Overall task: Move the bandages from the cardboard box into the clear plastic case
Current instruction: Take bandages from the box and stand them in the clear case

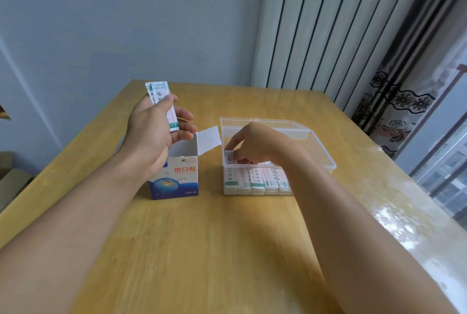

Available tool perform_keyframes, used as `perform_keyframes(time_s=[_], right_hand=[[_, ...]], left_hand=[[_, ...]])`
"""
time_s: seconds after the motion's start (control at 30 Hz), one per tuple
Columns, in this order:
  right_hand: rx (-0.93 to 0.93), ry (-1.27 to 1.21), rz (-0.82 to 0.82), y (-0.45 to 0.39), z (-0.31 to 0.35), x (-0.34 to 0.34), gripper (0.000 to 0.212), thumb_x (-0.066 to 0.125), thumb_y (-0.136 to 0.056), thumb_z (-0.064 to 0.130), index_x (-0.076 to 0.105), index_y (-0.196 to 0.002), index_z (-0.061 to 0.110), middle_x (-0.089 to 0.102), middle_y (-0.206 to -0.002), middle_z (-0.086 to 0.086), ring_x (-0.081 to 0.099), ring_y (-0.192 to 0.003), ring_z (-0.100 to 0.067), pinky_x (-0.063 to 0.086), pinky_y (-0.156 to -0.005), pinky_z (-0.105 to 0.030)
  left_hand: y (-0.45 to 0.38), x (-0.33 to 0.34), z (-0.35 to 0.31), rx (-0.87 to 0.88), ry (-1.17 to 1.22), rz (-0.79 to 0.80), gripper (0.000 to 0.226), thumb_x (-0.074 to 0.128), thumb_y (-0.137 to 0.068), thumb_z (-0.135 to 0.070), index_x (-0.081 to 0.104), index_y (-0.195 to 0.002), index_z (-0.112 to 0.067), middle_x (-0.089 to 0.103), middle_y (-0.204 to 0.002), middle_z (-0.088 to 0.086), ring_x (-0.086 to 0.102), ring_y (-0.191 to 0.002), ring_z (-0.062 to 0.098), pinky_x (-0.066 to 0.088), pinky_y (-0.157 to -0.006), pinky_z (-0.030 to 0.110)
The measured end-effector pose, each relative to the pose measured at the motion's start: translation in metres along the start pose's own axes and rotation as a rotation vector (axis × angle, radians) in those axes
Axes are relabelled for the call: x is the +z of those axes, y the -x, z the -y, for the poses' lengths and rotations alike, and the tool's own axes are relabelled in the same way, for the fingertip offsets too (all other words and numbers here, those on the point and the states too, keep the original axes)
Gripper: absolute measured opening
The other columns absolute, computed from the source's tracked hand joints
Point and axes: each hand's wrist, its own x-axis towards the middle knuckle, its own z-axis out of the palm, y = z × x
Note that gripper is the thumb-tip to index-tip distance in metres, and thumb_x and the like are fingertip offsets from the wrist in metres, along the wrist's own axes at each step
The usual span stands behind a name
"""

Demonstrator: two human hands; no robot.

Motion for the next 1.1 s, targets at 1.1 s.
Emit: perform_keyframes(time_s=[1.1], right_hand=[[0.012, 0.140, -0.009, 0.0025, -0.0034, -0.0087, 0.026, 0.064, -0.098, 0.022, 0.074, -0.121, 0.029, 0.069, -0.125, 0.009, 0.061, -0.103, -0.016, 0.043, -0.083, -0.028]], left_hand=[[-0.0022, -0.0030, 0.0000, -0.010, 0.016, 0.015, 0.014, 0.046, -0.108, -0.019, 0.054, -0.113, -0.009, 0.064, -0.077, 0.009, 0.063, -0.051, 0.014, 0.053, -0.048, 0.023]])
